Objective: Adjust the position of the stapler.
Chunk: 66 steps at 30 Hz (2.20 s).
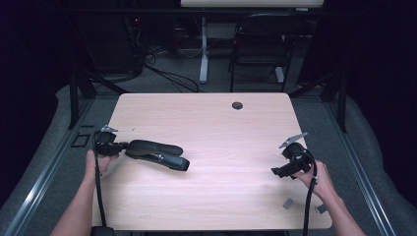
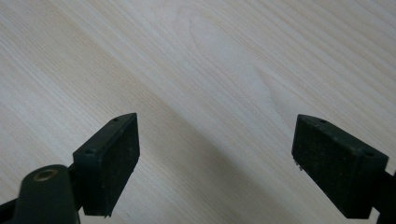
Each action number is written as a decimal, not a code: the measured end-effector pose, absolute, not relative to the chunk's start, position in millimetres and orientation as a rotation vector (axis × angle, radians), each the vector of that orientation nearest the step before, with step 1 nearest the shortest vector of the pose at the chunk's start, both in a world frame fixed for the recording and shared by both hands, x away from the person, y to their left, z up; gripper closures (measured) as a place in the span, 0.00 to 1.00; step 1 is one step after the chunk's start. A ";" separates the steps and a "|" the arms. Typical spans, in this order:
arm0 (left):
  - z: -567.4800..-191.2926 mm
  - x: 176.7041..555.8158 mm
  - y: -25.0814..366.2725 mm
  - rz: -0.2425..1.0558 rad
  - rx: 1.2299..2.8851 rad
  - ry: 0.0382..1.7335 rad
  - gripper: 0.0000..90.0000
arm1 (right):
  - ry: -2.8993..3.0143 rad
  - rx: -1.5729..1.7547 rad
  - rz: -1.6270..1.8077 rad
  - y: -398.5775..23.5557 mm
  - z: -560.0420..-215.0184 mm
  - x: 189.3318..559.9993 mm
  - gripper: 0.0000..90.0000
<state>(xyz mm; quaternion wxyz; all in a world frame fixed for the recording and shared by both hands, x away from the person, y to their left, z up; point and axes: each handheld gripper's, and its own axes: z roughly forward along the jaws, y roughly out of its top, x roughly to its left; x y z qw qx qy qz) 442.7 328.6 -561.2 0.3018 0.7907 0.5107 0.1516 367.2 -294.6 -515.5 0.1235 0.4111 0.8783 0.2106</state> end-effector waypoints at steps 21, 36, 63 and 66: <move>-558.9 439.9 296.0 0.352 2.239 1.172 1.00 | 2.555 1.224 0.623 -295.3 -516.0 367.3 0.16; -556.1 436.2 276.6 0.280 2.319 1.061 1.00 | 2.564 1.215 0.599 -295.2 -517.1 367.5 0.17; -552.8 421.4 249.9 0.124 2.397 0.927 1.00 | 2.590 1.206 0.591 -293.5 -518.1 366.9 0.17; -552.7 418.5 245.6 0.103 2.404 0.908 1.00 | 2.589 1.215 0.608 -292.5 -519.0 366.9 0.17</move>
